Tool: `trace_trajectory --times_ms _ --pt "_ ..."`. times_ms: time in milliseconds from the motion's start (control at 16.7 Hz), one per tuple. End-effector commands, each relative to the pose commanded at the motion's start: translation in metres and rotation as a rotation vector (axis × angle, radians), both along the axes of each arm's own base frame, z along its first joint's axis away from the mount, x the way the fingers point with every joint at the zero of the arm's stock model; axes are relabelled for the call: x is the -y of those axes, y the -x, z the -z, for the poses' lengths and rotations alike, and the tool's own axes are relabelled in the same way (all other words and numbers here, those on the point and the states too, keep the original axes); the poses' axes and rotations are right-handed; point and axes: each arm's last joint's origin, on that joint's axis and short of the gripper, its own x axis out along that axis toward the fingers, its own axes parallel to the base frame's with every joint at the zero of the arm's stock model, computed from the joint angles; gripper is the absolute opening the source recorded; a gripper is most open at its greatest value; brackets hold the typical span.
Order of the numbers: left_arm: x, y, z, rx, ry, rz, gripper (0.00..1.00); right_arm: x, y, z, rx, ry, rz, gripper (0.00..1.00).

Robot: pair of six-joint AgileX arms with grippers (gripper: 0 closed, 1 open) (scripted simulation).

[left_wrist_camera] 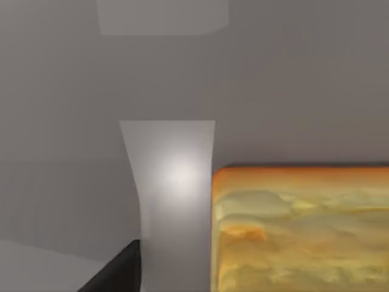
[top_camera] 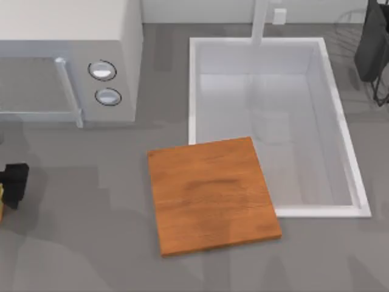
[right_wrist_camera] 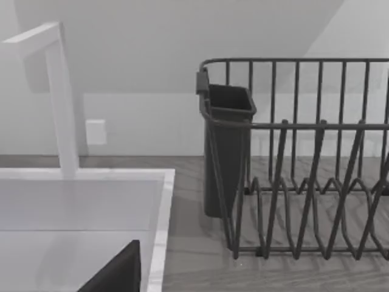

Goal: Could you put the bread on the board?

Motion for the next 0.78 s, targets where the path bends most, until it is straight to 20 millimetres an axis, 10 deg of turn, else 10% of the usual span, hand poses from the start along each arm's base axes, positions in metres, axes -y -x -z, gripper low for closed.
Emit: trace_trajectory --times_ms 660,780 --pt "0.0000 0.0000 0.0000 0.000 0.000 0.000 0.02 0.0000 0.0000 0.0000 0.000 0.000 0.000 1.00" --pt "0.0000 0.0000 0.0000 0.000 0.000 0.000 0.00 0.0000 0.0000 0.0000 0.000 0.000 0.000 1.00"
